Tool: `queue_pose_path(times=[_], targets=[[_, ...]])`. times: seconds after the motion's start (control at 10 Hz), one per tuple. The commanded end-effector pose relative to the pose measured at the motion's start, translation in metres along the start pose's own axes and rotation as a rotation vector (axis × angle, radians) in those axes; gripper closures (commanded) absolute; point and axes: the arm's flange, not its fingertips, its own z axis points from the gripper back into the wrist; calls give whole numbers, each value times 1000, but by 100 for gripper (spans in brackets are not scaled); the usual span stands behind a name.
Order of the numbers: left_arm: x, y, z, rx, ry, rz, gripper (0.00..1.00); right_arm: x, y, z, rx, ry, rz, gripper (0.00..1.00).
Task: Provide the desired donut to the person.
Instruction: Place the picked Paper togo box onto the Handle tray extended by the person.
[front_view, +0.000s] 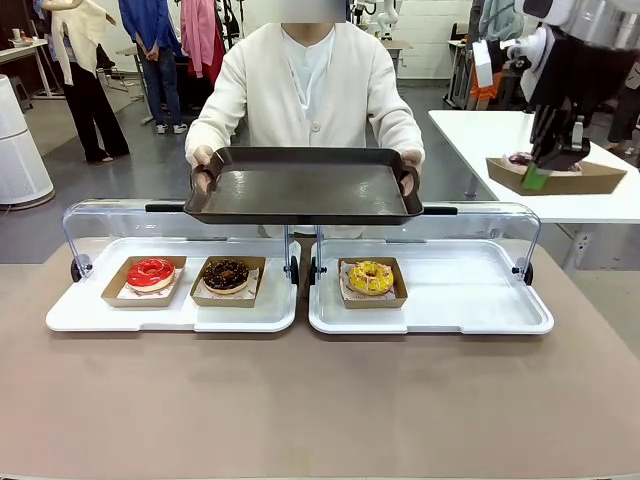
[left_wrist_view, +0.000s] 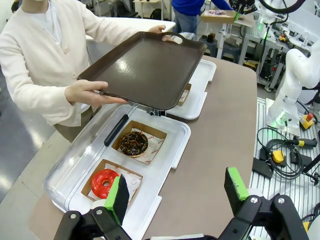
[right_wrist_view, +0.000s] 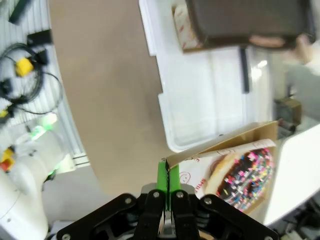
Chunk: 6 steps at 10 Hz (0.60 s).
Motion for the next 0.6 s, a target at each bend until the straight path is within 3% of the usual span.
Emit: queue_pose_path(times=[0.0, 0.2, 0.5], targets=[[0, 1, 0, -5, -20, -22, 0, 41, -6, 43, -119, 30, 19, 99], [0, 1, 0, -5, -20, -22, 0, 82, -24, 75, -195, -18, 54, 99], [0, 1, 0, -5, -20, -22, 0, 140, -69, 65, -140, -55, -7, 99]])
